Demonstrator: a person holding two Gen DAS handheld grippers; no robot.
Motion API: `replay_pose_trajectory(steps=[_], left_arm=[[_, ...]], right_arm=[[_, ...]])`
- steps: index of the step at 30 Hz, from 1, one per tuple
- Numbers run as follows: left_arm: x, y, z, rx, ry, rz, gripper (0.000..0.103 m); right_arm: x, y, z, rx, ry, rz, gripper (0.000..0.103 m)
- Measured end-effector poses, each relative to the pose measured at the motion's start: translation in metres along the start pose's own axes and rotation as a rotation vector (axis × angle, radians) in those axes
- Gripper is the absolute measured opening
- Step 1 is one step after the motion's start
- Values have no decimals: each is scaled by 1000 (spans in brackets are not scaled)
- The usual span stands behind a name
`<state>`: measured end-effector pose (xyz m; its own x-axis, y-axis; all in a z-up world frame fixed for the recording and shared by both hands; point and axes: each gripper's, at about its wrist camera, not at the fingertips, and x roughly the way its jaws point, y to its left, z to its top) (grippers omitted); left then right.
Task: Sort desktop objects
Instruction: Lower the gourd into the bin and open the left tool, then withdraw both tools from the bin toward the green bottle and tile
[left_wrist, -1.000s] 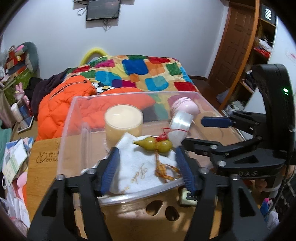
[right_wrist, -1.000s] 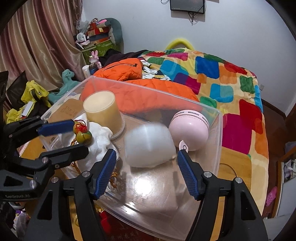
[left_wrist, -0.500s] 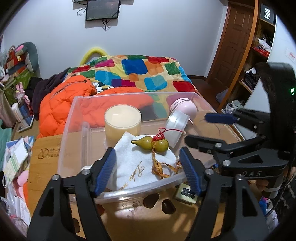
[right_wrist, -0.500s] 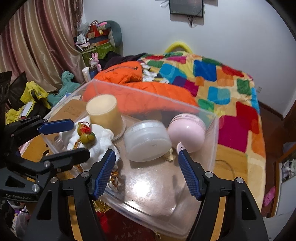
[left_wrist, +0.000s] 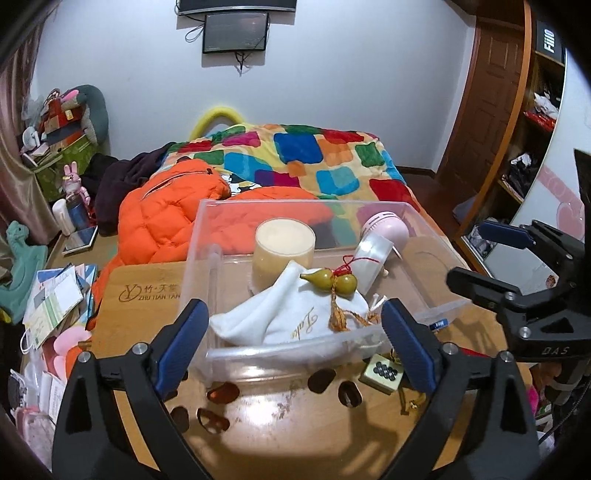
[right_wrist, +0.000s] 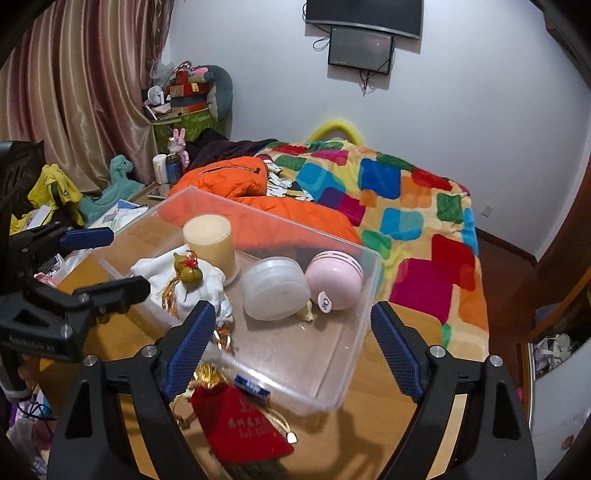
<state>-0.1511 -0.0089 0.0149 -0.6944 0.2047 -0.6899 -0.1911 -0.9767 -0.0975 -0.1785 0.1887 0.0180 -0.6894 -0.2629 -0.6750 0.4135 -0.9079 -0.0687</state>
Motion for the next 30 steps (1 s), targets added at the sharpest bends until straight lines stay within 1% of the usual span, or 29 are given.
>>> replay_pose_trajectory(steps=[8,13,19,22,25,30], left_arm=[[-12,-4,-13,3,1,-1,96],[-11,-10,-23,3,20,-7,96],[2,-13,-43,-15,78,-6,96],[10,-15,-51,-19,110,-7,96],[16,-20,-58,-9,131,-8,96],[28,-31,-66,15,171,-20,96]], right_arm=[[-17,-6,-25,32,11,-2,84],[-21,-10,-45,55,31,15,84],[-23,-8,-70,79,56,61,84],[-18,-7,-84,86,89,91,84],[-12,-5,-95,87,110,125,84],[0,-10,-107,115,124,155,82]])
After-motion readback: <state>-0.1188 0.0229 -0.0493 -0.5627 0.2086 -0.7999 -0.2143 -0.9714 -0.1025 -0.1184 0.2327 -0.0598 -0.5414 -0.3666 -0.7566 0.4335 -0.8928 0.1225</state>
